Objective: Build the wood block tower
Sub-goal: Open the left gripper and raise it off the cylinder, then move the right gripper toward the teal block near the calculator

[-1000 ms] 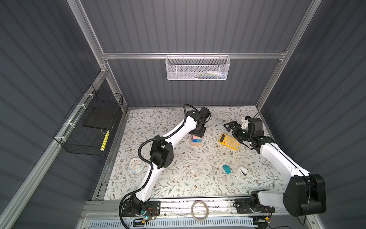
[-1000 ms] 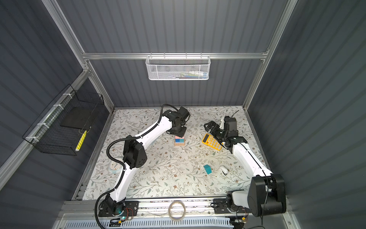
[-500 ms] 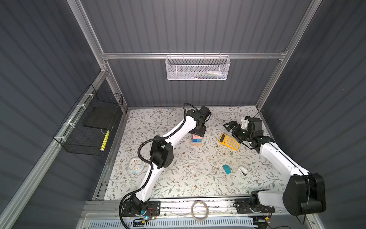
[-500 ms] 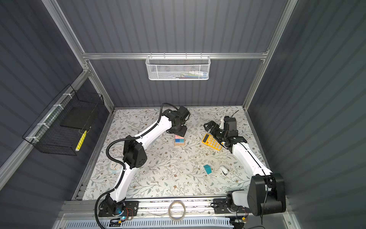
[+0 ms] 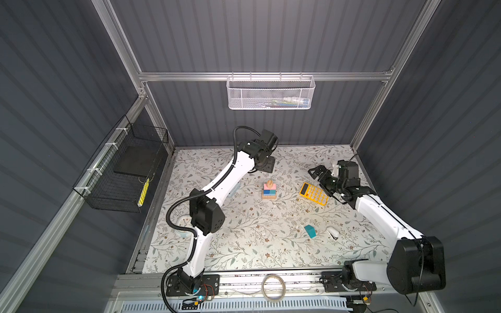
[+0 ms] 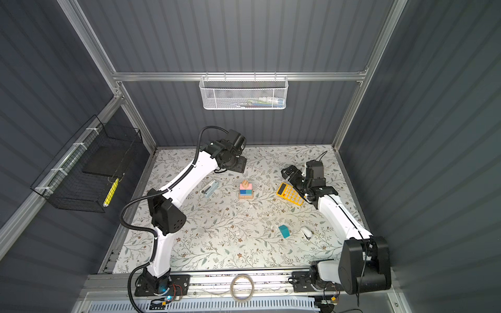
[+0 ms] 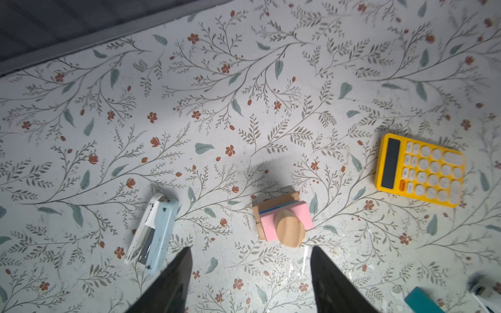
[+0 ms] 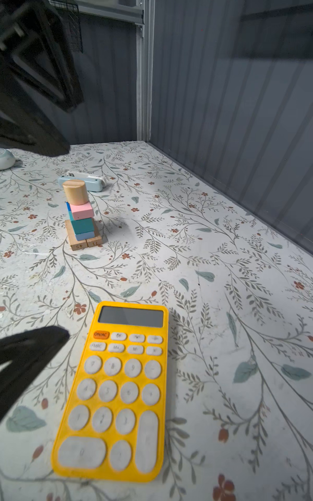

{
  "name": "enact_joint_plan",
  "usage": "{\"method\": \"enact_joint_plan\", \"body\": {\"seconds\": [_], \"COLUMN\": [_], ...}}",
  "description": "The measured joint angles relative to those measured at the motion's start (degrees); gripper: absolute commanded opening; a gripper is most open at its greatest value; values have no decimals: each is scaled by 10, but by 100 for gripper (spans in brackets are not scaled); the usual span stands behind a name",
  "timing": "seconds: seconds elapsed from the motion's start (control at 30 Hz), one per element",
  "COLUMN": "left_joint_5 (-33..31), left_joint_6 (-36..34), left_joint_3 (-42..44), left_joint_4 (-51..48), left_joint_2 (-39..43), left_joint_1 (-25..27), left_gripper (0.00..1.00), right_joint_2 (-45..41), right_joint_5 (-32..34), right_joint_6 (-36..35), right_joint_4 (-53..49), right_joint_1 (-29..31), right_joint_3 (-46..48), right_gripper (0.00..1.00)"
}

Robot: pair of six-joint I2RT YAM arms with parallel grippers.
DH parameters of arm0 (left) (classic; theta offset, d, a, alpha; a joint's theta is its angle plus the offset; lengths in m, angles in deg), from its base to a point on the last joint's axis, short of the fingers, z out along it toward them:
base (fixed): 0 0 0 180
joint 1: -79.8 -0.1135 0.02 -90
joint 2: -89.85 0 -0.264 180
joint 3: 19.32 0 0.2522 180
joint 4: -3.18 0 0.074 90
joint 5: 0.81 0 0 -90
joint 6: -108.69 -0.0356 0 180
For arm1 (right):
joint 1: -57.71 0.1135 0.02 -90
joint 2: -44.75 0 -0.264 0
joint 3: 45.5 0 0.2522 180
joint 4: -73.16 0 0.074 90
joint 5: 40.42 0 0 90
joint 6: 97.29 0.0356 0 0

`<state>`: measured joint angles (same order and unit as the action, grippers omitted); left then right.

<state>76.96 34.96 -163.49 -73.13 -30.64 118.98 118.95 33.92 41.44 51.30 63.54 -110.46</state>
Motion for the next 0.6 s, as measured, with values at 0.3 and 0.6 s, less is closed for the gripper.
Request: {"method": "enact_joint_plan", "body": {"seconds": [0.3,0.6], "left_joint_5": [0,-4], "left_joint_6": [13,39], "left_joint_3": [108,251], "left_joint_4": [74,158], "left_joint_2": [118,222], "left_joint_1": [2,1], "left_gripper": [70,71], "right_joint_2": [-50,-59], "right_joint_5": [88,104], "right_joint_6": [33,134], "right_joint_4": [-37,-7], "right_joint_1": [7,7], "right_joint_3": [-2,18], "right_gripper": [99,99]}}
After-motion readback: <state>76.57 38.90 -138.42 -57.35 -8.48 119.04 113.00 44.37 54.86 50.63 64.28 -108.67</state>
